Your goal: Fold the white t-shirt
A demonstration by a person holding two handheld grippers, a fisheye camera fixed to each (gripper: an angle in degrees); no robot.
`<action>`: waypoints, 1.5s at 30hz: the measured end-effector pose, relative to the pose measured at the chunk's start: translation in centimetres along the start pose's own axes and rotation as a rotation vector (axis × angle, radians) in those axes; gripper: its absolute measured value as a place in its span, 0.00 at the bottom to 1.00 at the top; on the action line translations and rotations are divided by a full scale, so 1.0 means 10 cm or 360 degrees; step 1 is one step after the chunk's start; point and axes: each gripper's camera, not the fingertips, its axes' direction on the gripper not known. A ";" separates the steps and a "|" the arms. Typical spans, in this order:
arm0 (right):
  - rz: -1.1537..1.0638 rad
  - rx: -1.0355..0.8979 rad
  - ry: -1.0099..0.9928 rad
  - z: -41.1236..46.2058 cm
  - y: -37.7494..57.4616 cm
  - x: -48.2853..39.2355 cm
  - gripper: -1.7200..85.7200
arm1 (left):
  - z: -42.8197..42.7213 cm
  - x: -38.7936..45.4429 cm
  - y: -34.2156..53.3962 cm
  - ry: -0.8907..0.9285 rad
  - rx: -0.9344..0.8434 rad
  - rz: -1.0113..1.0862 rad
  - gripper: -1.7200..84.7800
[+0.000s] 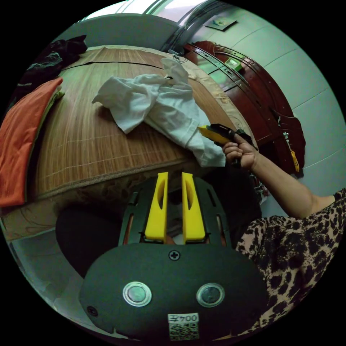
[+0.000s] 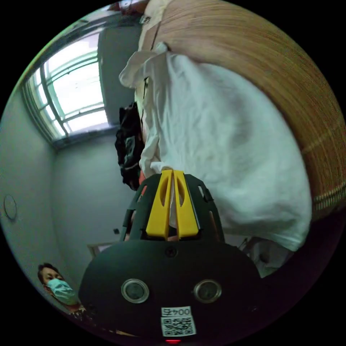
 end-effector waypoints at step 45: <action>-0.0741 -0.0197 0.0436 -2.23 1.72 -1.20 0.07 | -0.46 0.42 -3.42 -0.0535 -0.0600 0.0662 0.05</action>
